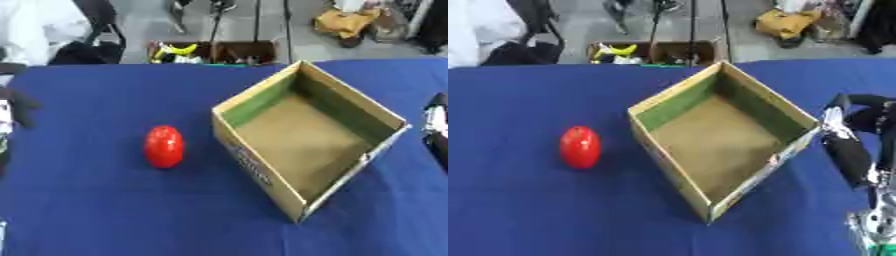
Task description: Pick up objects on the table and place them in the box.
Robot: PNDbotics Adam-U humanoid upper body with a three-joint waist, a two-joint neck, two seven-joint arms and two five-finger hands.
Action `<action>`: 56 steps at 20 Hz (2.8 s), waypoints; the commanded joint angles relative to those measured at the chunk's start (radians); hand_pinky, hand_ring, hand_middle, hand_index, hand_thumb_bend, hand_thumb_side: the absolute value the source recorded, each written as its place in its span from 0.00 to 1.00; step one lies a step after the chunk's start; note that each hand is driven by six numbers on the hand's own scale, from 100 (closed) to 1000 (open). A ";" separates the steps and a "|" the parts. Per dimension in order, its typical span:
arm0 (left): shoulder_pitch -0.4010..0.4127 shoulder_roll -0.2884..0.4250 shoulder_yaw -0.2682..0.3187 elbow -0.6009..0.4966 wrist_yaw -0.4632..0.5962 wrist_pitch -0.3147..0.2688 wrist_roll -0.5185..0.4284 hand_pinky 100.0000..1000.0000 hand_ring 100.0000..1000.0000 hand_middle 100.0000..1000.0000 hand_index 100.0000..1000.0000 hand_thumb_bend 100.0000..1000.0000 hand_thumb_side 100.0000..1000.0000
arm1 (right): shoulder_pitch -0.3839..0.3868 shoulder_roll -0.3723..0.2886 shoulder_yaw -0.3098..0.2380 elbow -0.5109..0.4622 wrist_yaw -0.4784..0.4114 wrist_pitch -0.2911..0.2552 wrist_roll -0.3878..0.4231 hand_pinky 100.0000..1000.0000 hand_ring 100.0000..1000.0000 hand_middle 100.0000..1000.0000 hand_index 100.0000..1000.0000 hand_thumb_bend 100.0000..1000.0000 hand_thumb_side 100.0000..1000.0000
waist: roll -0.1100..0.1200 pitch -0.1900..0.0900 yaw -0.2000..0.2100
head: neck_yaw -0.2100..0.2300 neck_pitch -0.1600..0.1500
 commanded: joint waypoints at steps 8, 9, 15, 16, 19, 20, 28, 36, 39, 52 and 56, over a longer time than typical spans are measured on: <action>-0.007 -0.001 -0.018 -0.020 -0.304 -0.057 0.060 0.25 0.41 0.57 0.79 0.00 0.78 | -0.010 -0.012 -0.001 -0.021 -0.002 -0.002 0.002 0.61 0.39 0.36 0.61 0.06 0.35 | -0.004 -0.022 0.001 | 0.005 -0.016; -0.006 -0.002 -0.019 -0.020 -0.295 -0.059 0.051 0.25 0.42 0.58 0.79 0.00 0.79 | -0.010 -0.012 -0.001 -0.021 -0.002 -0.002 0.002 0.61 0.39 0.36 0.61 0.06 0.35 | -0.004 -0.022 0.000 | 0.005 -0.016; -0.032 0.032 -0.045 -0.020 -0.298 -0.060 -0.163 0.28 0.50 0.74 0.93 0.02 0.89 | -0.007 -0.012 0.001 -0.021 -0.003 -0.001 0.004 0.61 0.39 0.36 0.61 0.06 0.35 | -0.002 -0.026 -0.001 | 0.007 -0.012; -0.039 0.035 -0.045 -0.020 -0.298 -0.058 -0.195 0.28 0.50 0.74 0.93 0.02 0.89 | -0.006 -0.012 0.001 -0.021 -0.003 -0.001 0.005 0.61 0.39 0.36 0.61 0.06 0.35 | -0.002 -0.026 -0.001 | 0.006 -0.012; -0.060 0.065 -0.059 -0.015 -0.324 -0.058 -0.305 0.33 0.56 0.80 0.98 0.05 0.92 | -0.004 -0.013 0.002 -0.021 -0.003 0.000 0.007 0.61 0.39 0.36 0.61 0.06 0.35 | 0.001 -0.030 -0.003 | 0.007 -0.009; -0.071 0.073 -0.064 -0.018 -0.339 -0.055 -0.363 0.33 0.56 0.80 0.98 0.05 0.92 | -0.003 -0.013 0.003 -0.021 -0.003 0.000 0.007 0.61 0.39 0.36 0.61 0.06 0.35 | 0.002 -0.031 -0.003 | 0.007 -0.009; -0.164 0.155 -0.138 0.056 -0.377 -0.099 -0.493 0.56 0.74 0.89 1.00 0.01 0.93 | 0.007 -0.020 0.014 -0.021 -0.002 0.001 0.020 0.61 0.39 0.36 0.61 0.06 0.35 | 0.022 -0.056 -0.015 | 0.011 0.005; -0.275 0.345 -0.317 0.246 -0.354 -0.095 -0.584 0.54 0.73 0.88 1.00 0.12 0.96 | 0.020 -0.026 0.019 -0.021 0.001 0.005 0.028 0.61 0.39 0.36 0.61 0.06 0.35 | 0.034 -0.068 -0.020 | -0.002 0.014; -0.308 0.416 -0.356 0.316 -0.311 -0.091 -0.606 0.55 0.74 0.88 1.00 0.32 0.99 | 0.019 -0.025 0.023 -0.021 -0.001 0.004 0.033 0.61 0.39 0.36 0.61 0.05 0.33 | 0.034 -0.069 -0.030 | 0.007 0.015; -0.485 0.451 -0.466 0.622 -0.124 -0.152 -0.778 0.51 0.76 0.95 1.00 0.67 0.83 | 0.028 -0.028 0.034 -0.021 -0.003 0.004 0.048 0.61 0.39 0.36 0.61 0.06 0.35 | 0.044 -0.079 -0.060 | 0.037 0.031; -0.537 0.416 -0.475 0.727 -0.081 -0.145 -0.842 0.46 0.74 0.95 1.00 0.70 0.77 | 0.030 -0.027 0.036 -0.021 -0.004 0.005 0.051 0.61 0.39 0.36 0.61 0.06 0.35 | 0.045 -0.082 -0.066 | 0.043 0.035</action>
